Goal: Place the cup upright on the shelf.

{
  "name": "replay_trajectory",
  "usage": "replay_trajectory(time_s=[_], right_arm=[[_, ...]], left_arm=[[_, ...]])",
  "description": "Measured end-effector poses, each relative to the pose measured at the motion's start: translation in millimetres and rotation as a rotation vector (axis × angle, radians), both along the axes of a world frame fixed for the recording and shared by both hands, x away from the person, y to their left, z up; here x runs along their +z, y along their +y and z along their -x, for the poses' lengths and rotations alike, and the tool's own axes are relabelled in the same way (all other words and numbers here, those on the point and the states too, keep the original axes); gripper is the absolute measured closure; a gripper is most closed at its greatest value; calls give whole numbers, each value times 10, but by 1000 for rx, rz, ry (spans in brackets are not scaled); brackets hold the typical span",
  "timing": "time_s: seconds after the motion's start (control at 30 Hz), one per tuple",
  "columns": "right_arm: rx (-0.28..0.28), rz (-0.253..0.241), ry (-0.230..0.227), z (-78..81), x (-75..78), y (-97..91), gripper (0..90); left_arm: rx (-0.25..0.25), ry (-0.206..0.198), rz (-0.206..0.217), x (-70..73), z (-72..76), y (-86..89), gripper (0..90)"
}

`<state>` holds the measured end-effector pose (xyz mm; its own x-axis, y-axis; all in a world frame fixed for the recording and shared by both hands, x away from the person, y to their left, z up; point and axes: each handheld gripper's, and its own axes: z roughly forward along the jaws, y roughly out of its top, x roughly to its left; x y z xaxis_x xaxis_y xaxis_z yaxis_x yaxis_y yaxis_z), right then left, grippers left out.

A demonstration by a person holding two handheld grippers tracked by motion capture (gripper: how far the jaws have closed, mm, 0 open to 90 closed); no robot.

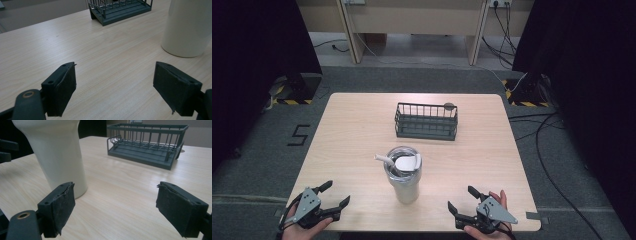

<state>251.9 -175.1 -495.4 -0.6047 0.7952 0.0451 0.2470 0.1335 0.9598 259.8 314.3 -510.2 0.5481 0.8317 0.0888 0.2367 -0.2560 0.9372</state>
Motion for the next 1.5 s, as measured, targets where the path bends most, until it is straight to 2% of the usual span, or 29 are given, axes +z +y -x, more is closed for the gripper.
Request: replay_trajectory(time_s=[0.37, 0.7, 1.27, 1.5], right_arm=[[48, 14, -23, 4, 94, 210, 129], [84, 20, -43, -120, 153, 465, 120], [155, 36, -15, -314, 127, 888, 26], [173, 22, -2, -401, 87, 1060, 7]], left_arm=[[-11, -9, -3, 19, 21, -19, 168], [-16, -8, -4, 16, 20, -27, 164], [-16, -14, -4, 32, 24, -34, 159], [-17, -16, -3, 36, 25, -37, 159]])
